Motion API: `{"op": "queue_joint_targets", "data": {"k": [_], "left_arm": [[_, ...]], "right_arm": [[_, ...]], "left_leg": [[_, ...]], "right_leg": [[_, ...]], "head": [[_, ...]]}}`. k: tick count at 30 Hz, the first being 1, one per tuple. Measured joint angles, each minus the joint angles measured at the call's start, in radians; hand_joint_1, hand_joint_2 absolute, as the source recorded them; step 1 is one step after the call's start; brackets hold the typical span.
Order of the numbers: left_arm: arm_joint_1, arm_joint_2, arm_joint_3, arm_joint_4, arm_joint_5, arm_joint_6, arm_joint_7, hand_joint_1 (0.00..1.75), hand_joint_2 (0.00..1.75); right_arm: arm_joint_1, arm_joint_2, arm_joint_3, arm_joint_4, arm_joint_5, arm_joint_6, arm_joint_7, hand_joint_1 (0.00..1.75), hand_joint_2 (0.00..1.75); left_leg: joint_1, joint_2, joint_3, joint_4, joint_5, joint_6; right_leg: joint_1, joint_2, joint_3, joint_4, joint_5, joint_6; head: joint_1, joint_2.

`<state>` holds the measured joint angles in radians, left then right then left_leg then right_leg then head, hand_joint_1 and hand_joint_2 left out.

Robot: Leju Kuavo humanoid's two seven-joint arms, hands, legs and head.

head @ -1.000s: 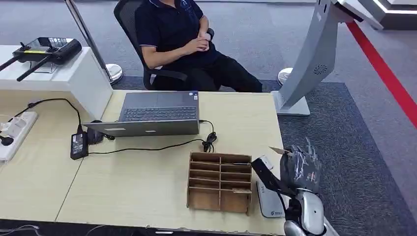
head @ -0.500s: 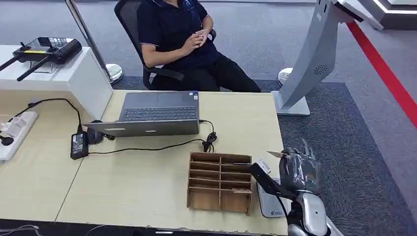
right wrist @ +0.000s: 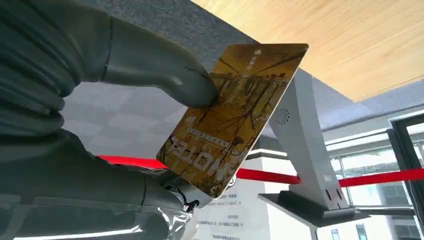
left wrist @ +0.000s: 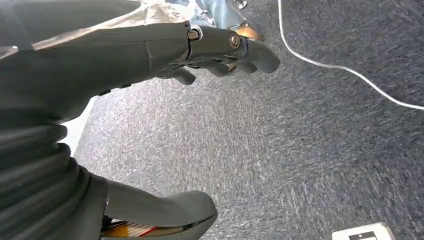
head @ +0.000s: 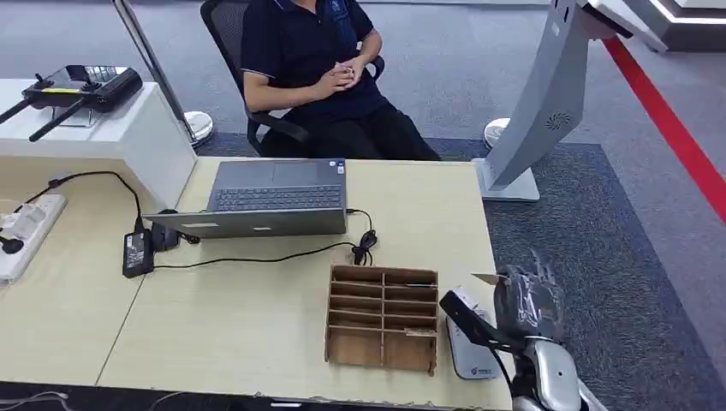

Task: Pass the card to the sensor for recognition and then transmit it.

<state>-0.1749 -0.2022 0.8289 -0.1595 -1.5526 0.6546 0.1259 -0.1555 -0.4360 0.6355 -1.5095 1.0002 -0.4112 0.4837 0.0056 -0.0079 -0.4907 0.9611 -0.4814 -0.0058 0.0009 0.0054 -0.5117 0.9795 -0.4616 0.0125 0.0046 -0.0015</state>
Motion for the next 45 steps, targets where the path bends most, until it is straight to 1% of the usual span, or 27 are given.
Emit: {"op": "queue_joint_targets", "data": {"k": [22,31,40,45], "left_arm": [[-0.002,0.001,-0.002,0.000,-0.012,-0.003,0.007,0.00,1.75],[-0.002,0.002,-0.019,0.000,-0.013,-0.005,0.008,0.00,1.75],[-0.002,0.002,-0.025,0.000,-0.013,-0.006,0.010,0.00,1.75],[-0.003,0.002,-0.025,0.000,-0.013,-0.006,0.010,0.00,1.75]], "right_arm": [[0.004,-0.005,0.036,0.126,-0.067,0.004,-0.009,1.75,1.75],[0.004,-0.003,0.045,0.170,-0.074,0.003,-0.014,1.75,1.75],[0.003,-0.003,0.052,0.195,-0.077,-0.013,-0.015,1.75,1.75],[0.003,-0.003,0.052,0.199,-0.068,-0.039,-0.015,1.75,1.75]], "left_leg": [[0.000,0.000,0.000,0.000,0.000,0.000],[0.000,0.000,0.000,0.000,0.000,0.000],[0.000,0.000,0.000,0.000,0.000,0.000],[0.000,0.000,0.000,0.000,0.000,0.000]], "right_leg": [[0.000,0.000,0.000,0.000,0.000,0.000],[0.000,0.000,0.000,0.000,0.000,0.000],[0.000,0.000,0.000,0.000,0.000,0.000],[0.000,0.000,0.000,0.000,0.000,0.000]], "head": [[0.000,0.000],[0.000,0.000],[0.000,0.000],[0.000,0.000]]}}
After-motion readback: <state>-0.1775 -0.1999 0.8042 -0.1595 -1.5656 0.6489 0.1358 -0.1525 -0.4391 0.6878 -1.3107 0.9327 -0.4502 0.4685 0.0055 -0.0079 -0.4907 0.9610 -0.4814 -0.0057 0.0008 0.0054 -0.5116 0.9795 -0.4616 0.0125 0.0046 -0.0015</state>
